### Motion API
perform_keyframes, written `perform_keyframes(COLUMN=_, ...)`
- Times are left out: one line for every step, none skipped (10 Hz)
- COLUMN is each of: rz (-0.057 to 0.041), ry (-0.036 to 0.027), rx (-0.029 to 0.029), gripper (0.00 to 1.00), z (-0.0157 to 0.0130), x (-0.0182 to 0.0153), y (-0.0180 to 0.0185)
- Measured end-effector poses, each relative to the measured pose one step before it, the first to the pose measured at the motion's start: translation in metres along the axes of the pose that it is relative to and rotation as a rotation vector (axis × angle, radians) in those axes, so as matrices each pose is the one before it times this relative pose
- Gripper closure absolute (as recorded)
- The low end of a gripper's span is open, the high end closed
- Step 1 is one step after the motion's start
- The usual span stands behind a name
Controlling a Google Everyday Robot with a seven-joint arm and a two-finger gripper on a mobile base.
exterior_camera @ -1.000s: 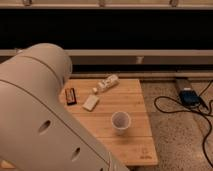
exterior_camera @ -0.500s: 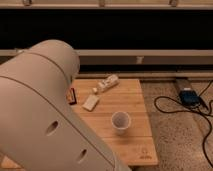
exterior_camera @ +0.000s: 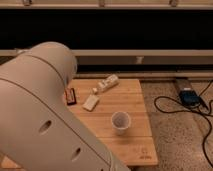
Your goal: Place the pepper in the ceramic bowl
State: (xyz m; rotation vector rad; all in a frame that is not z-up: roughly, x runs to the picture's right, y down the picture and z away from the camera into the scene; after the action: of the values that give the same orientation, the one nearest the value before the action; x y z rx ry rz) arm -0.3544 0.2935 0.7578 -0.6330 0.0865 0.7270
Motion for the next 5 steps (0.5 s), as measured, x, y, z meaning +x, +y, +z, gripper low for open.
perform_keyframes(rz=-0.00051, ry=0.00678, rx=-0.00058, gripper=0.22, z=0.00329, x=-0.00147, y=0.00084)
perform_keyframes(rz=-0.00016, ry=0.0023, rx=-0.00184, gripper=0.28, z=0.00158, x=-0.00198, y=0.00082)
perform_keyframes(rz=0.00062, ry=0.00604, rx=0.00033, gripper=0.4, z=0.00181, x=-0.00117, y=0.00024)
perform_keyframes(rz=0.00067, ry=0.00449, rx=0.00002, gripper=0.51, z=0.00114, x=-0.00019, y=0.0008)
perform_keyframes(rz=0.00108, ry=0.00274, rx=0.00242, gripper=0.59, z=-0.00124, x=0.0007, y=0.00001)
